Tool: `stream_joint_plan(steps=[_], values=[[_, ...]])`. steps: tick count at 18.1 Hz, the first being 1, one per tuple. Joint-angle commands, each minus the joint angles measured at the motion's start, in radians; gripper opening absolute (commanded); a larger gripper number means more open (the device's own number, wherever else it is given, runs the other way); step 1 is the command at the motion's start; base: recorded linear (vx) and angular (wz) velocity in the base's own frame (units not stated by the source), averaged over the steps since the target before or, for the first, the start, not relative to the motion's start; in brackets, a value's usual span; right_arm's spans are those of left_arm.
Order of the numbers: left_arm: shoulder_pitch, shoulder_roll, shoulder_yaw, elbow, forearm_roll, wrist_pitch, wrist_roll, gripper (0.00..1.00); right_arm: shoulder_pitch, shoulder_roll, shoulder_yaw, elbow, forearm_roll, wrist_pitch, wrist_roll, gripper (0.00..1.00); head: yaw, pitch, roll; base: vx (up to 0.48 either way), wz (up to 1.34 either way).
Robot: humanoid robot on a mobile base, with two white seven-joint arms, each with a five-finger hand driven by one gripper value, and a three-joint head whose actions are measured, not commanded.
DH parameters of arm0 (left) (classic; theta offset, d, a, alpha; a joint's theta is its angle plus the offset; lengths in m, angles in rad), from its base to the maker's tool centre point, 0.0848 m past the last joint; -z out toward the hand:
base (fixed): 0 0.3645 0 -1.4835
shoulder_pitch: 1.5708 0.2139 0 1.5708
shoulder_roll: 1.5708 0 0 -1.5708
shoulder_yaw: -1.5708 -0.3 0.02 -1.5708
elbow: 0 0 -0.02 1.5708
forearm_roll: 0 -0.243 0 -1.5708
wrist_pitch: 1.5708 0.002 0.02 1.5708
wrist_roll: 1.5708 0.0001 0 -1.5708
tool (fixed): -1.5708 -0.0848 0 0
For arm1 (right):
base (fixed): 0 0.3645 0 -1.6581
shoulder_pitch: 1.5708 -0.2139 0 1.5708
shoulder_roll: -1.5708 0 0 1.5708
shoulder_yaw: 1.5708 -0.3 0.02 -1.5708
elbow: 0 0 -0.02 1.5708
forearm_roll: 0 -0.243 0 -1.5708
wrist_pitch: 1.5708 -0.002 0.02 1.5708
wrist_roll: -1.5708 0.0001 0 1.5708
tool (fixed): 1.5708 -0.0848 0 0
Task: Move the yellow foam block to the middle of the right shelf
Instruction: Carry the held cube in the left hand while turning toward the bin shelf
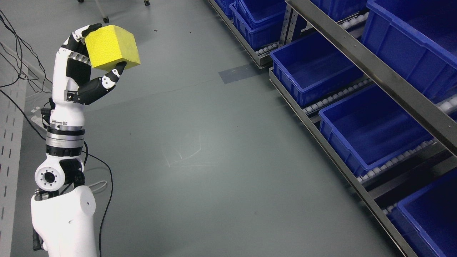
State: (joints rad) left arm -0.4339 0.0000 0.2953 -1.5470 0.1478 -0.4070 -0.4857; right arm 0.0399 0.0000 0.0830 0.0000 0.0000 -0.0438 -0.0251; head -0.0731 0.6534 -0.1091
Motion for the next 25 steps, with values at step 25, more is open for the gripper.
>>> stream_joint_plan(steps=[25], values=[[-0.032,0.017,-0.226,-0.010,0.001,-0.013,-0.005,0.05,0.000,-0.017,0.000,-0.017,0.008,-0.001,-0.001,1.00,0.0000,0.000,0.000,0.335,-0.17]])
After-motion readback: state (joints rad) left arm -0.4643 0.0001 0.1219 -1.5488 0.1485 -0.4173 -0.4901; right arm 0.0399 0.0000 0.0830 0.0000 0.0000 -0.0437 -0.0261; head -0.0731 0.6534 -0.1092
